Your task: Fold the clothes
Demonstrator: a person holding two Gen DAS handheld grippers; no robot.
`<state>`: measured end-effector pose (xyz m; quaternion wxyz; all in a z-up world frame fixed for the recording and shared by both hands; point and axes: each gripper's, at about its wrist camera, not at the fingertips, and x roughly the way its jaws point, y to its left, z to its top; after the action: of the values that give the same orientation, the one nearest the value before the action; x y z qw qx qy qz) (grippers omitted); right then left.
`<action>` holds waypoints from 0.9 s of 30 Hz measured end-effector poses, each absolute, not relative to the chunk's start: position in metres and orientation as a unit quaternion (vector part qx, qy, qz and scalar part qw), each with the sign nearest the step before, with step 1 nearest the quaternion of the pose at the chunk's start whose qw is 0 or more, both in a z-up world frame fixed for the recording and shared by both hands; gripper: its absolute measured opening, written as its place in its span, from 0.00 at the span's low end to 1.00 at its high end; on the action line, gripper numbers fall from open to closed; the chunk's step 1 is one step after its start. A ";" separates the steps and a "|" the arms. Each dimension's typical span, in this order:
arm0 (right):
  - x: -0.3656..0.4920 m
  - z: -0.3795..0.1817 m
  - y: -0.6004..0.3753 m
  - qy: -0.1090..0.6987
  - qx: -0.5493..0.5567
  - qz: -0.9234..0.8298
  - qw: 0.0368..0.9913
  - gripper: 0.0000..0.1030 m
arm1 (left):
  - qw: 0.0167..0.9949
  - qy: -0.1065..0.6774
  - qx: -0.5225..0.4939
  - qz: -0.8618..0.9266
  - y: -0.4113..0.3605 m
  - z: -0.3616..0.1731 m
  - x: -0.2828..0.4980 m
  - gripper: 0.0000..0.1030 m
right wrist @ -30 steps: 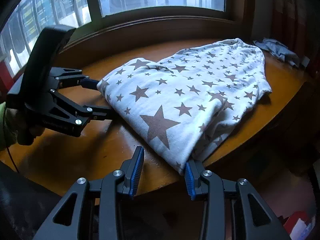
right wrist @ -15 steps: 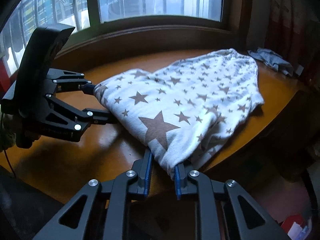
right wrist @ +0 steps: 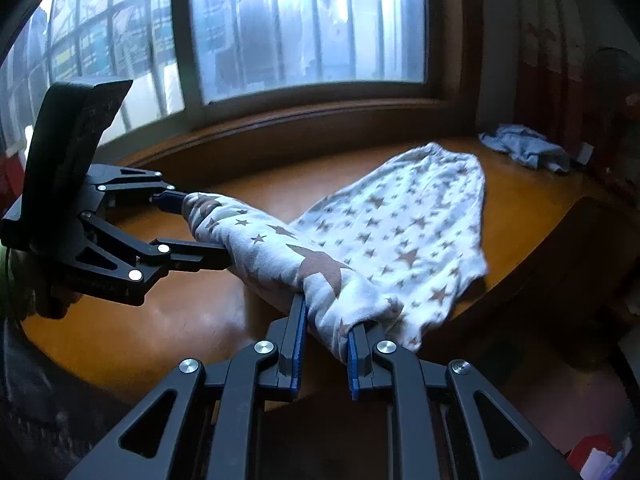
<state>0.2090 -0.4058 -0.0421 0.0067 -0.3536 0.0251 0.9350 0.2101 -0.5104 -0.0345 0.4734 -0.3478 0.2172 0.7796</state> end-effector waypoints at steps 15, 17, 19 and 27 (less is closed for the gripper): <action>0.161 -0.052 -0.362 0.056 -0.326 0.942 0.062 0.17 | 0.460 0.221 -0.341 0.790 -0.464 -0.052 0.149 0.53; 0.158 -0.055 -0.359 0.065 -0.327 0.940 0.069 0.17 | 0.458 0.220 -0.344 0.790 -0.458 -0.057 0.143 0.53; 0.154 -0.059 -0.355 0.073 -0.331 0.938 0.076 0.17 | 0.457 0.217 -0.348 0.790 -0.453 -0.063 0.135 0.53; 0.123 -0.085 -0.332 0.100 -0.366 0.919 0.110 0.17 | 0.438 0.208 -0.376 0.790 -0.432 -0.089 0.104 0.61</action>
<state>0.1234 -0.3321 -0.0848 0.1103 -0.3655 0.0996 0.9189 0.1040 -0.4323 -0.0886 0.4380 -0.3762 0.2081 0.7895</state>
